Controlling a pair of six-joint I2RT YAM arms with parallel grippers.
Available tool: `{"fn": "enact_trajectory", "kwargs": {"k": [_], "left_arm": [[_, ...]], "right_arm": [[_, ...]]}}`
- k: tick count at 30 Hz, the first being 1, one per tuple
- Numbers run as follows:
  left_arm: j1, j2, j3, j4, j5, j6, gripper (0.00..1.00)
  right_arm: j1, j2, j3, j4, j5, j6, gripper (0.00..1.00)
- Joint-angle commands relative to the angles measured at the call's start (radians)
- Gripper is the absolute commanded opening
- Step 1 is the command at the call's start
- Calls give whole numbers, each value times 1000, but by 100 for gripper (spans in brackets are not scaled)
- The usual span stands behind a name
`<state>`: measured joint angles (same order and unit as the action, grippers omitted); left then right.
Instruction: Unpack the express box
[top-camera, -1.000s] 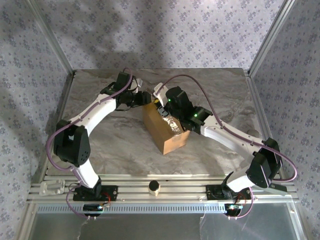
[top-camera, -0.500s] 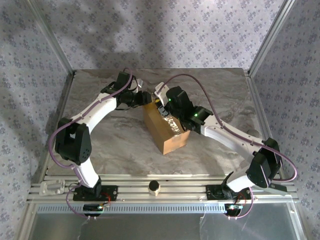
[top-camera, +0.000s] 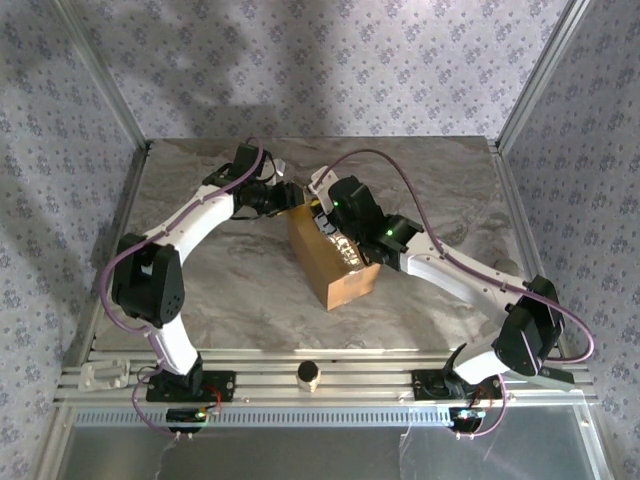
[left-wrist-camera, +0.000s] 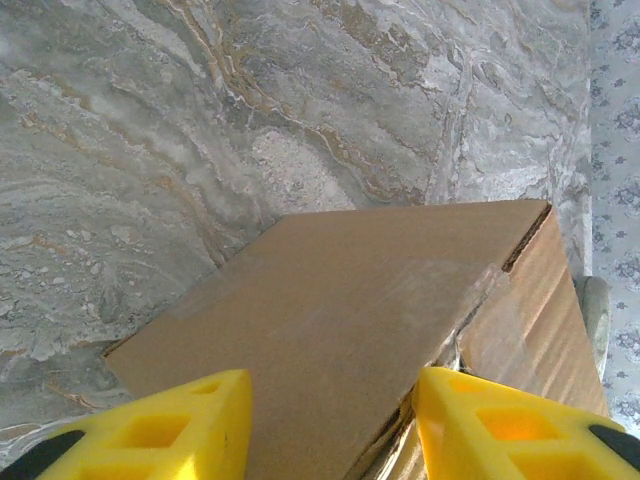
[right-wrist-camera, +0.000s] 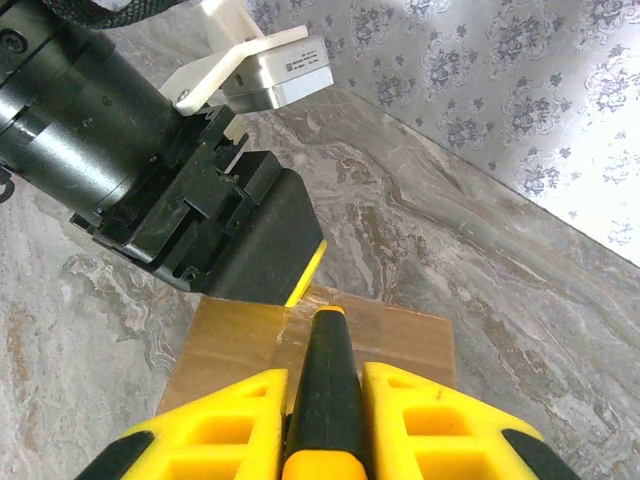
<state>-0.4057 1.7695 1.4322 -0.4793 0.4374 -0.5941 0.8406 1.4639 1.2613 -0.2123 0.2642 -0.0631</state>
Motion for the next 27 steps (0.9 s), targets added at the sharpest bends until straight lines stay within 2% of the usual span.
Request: {"fn": "enact_trajectory", "kwargs": {"k": [1,27], "left_arm": [[1,68,-14,-114,-63,-22,46],[5,91,17,-169,-104,-28,45]], "right_arm": [[26,12,1,-176,-21,46,0],[56,-35,-5,-251,8,68,0]]}}
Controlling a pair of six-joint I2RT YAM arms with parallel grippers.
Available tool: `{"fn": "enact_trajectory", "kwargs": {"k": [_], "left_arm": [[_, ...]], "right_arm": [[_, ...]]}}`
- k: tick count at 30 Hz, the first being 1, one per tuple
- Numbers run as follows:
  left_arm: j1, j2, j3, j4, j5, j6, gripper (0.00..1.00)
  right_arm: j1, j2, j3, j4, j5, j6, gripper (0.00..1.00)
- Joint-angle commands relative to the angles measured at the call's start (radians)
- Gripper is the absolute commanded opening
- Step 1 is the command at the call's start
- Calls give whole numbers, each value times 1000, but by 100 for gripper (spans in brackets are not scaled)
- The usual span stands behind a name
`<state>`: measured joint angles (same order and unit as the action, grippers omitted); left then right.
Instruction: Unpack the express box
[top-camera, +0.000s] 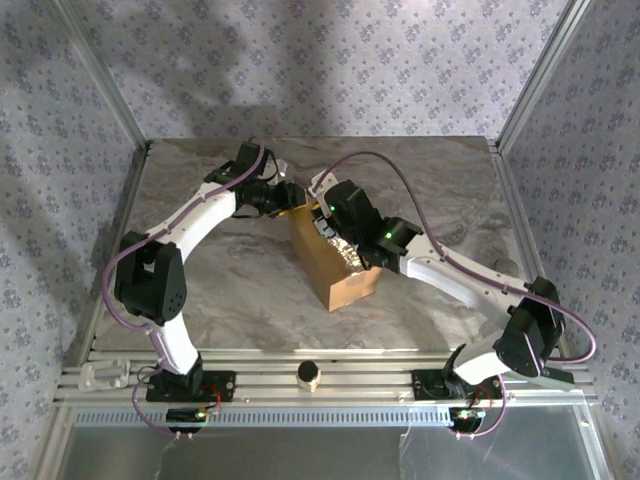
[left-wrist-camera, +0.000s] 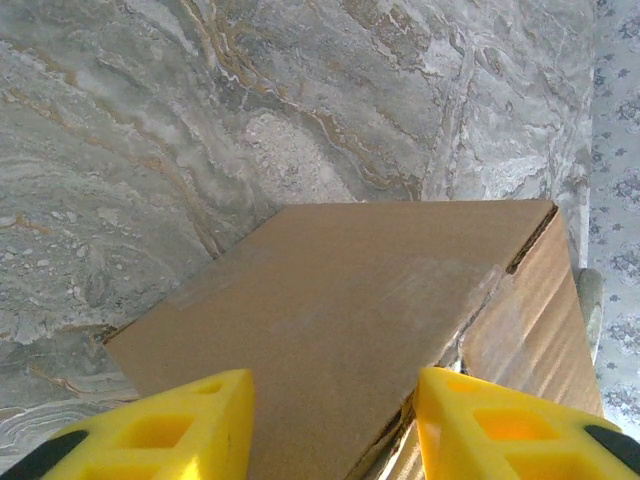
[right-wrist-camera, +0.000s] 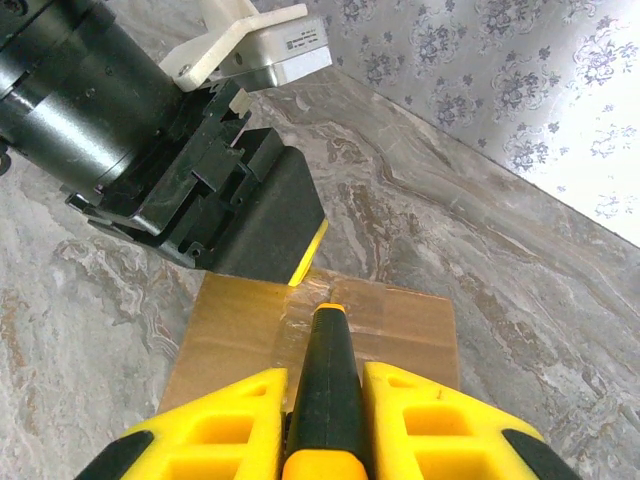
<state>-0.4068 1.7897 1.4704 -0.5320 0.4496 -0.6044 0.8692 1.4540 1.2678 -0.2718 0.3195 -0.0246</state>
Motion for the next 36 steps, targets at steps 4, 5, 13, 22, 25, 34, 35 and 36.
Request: {"fn": "enact_trajectory", "kwargs": {"k": [4,5,13,22,25,34,35,36], "left_arm": [[6,71,-17,-123,-124,-15,44],[7,71,-16,-123,-126,-14,44],[7,82,-13,-129,-129,-21,44],[5,89,-17,-128,-134,-24,44],[5,92,-16,-126,-135,-28,44],[5,100,-12,-131,-137,-37,43],[5,100,-10,-132,-138,-37,43],[5,100,-10,-132,-138,-37,43]], "right_arm": [[32,-39,-18,-195,-50,26,0],[34,-42,-18,-198,-49,27,0],[45,-53,-25,-207,-48,27,0],[47,-61,-31,-216,-55,38,0],[48,-69,-32,-224,-57,44,0],[57,-80,-43,-243,-59,62,0],[57,-80,-47,-244,-61,66,0],[58,-80,-52,-242,-64,69,0]]}}
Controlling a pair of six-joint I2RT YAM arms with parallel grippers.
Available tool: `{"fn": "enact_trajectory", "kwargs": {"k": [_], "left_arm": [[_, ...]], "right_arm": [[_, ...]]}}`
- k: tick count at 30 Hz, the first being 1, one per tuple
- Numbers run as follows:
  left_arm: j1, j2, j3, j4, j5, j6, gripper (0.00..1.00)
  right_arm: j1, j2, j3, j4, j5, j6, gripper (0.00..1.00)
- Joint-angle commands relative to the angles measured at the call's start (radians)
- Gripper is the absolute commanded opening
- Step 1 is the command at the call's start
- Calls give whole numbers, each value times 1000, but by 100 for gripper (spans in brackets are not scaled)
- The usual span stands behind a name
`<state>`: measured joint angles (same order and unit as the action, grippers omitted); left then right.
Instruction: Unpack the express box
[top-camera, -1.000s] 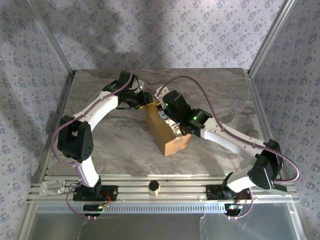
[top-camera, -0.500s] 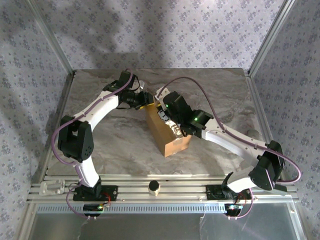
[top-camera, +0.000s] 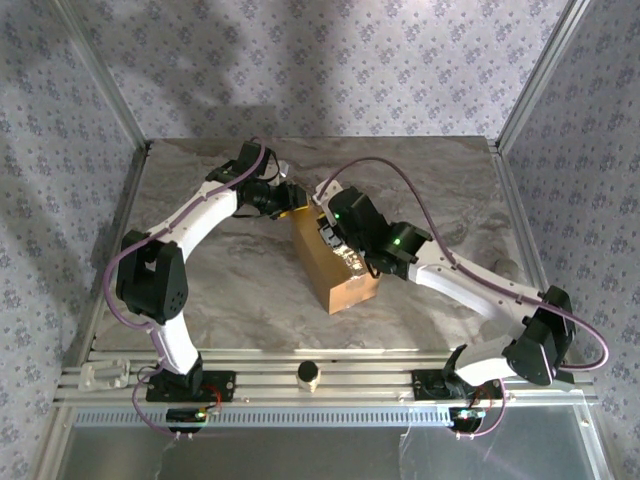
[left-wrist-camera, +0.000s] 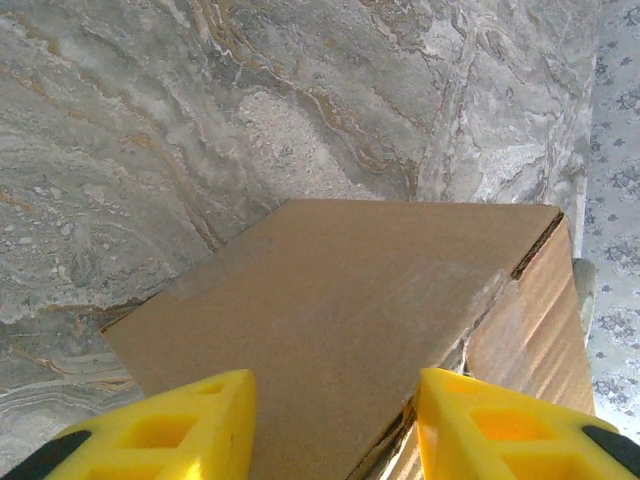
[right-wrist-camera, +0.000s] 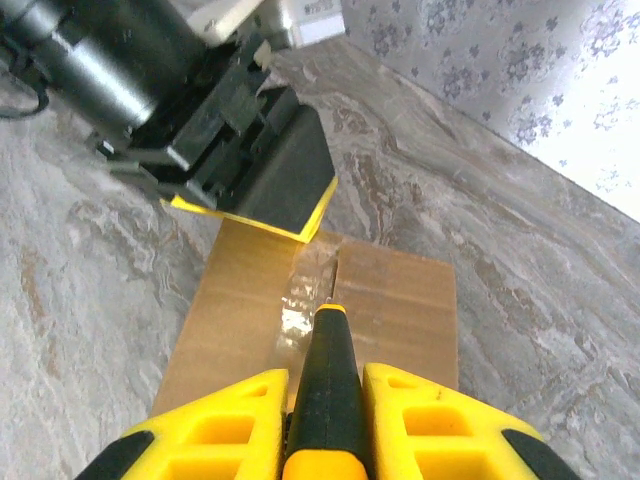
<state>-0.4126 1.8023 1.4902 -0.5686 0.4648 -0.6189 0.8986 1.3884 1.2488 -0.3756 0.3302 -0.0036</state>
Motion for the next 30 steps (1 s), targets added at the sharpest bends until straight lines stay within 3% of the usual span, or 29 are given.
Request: {"fn": "enact_trajectory", "kwargs": {"k": [1,30], "left_arm": [[11,88,-30,-96,-153,-24,43],[11,91,-31,-81,-168,-67,43]], "right_arm": [[29,-14,-37,-138,-74,50,0],[44,-38,-26,-184,-107,115,0]]}}
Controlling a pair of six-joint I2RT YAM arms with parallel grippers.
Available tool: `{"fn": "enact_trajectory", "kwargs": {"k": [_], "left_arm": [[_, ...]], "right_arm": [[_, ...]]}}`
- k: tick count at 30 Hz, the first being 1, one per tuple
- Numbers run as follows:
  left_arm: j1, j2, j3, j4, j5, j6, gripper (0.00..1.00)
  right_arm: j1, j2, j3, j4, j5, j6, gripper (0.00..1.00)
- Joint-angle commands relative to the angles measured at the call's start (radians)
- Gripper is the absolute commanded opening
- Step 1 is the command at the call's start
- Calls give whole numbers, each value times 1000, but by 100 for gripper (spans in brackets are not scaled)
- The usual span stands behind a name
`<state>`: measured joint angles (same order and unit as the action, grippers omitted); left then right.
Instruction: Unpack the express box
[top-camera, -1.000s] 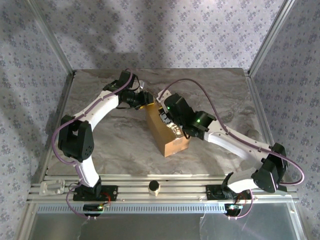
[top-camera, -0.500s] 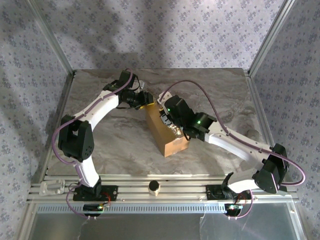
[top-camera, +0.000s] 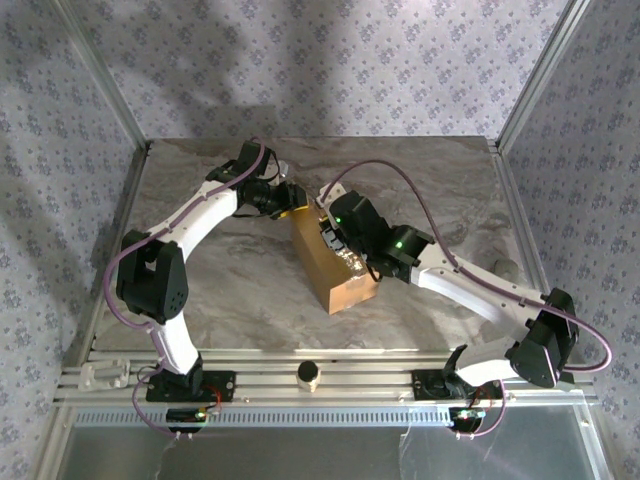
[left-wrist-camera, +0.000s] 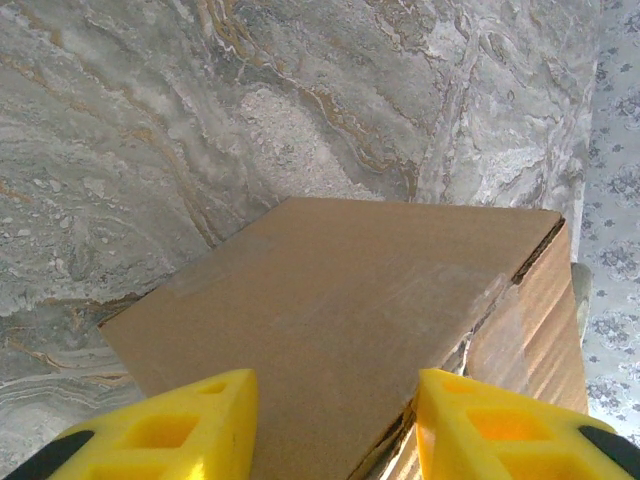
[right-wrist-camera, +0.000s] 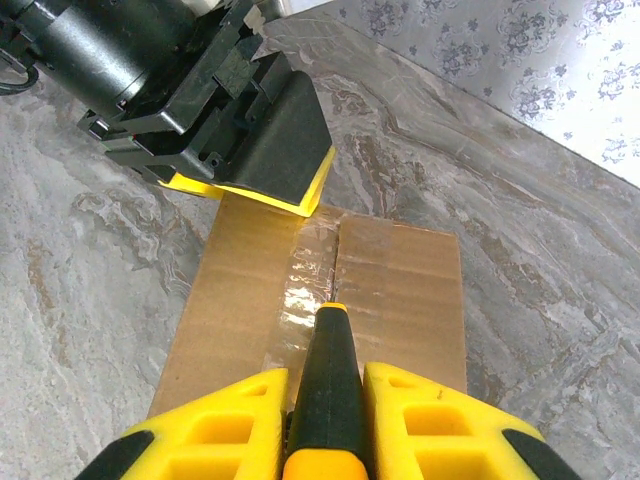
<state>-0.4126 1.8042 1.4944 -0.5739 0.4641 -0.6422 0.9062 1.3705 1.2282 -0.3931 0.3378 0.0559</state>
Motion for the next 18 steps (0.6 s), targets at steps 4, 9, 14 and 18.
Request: {"fn": "enact_trajectory", "kwargs": {"k": [4,9,14,18], "left_arm": [[9,90,-43,-66,-170,-58,42],[9,88,-46,-66,-178,-69,42],[9,89,-53,-60,-182,-78,42],[9,90,-53,-56,-184,-83,42]], "right_arm": [[36,-19,-3,-177,-131,76,0],[37,-24,4,-197,-143,95,0],[41,-40,-2,-204,-145,105,0],[43,-44,-1,-203,-145,108,0]]}}
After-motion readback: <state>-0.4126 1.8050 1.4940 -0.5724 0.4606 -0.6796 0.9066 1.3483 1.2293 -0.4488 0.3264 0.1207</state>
